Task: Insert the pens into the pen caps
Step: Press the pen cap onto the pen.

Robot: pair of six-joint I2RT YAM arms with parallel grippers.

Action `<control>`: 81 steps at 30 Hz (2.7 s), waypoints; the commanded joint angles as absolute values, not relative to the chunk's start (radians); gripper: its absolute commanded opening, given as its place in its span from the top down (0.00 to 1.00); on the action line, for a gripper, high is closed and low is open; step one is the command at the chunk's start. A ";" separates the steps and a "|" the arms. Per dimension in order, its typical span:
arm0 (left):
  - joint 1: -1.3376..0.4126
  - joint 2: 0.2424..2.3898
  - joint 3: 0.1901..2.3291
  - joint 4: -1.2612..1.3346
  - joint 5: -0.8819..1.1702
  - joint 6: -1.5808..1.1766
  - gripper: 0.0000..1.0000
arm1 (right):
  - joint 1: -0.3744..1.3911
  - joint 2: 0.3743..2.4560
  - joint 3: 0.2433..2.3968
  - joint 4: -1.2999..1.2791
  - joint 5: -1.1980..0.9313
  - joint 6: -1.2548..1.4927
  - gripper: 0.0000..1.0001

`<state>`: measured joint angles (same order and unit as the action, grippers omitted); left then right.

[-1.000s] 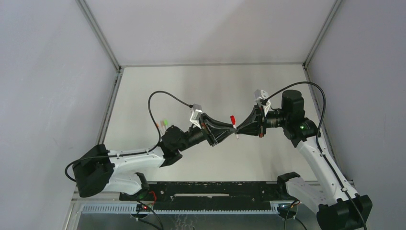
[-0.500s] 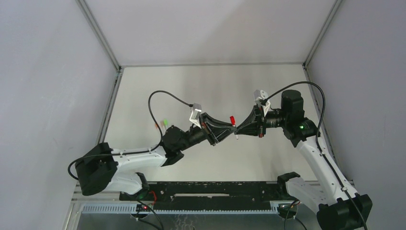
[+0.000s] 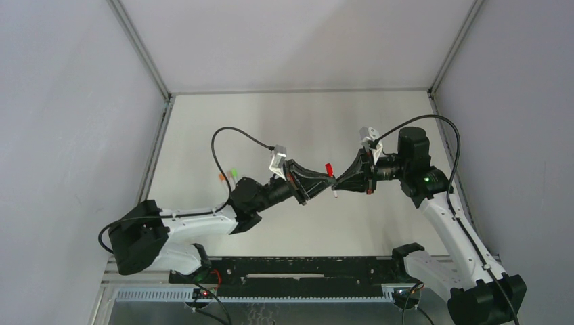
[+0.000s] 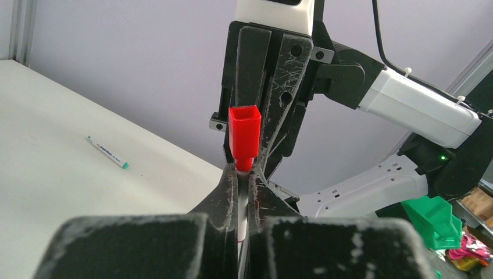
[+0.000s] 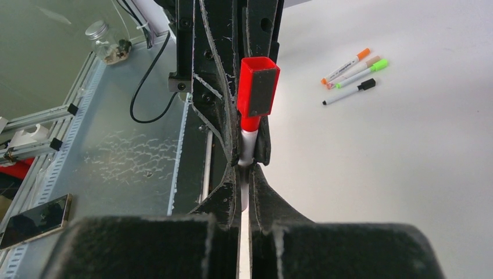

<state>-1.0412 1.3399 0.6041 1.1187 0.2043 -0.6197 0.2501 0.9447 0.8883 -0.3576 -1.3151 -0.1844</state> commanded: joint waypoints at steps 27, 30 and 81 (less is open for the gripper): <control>-1.068 1.429 0.692 1.320 0.078 -0.635 1.00 | 0.291 0.949 0.809 -0.064 -1.256 0.102 0.68; -1.069 1.430 0.692 1.324 0.076 -0.637 1.00 | 0.291 0.950 0.808 -0.062 -1.251 0.104 0.90; -0.948 1.079 0.768 0.704 0.273 -0.610 0.18 | 0.236 0.939 0.830 -0.229 -1.428 -0.143 1.00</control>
<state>-0.9508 1.0451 0.6868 0.7071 0.2371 -0.5484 0.2375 0.9390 0.8055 -0.2272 -1.4063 -0.1165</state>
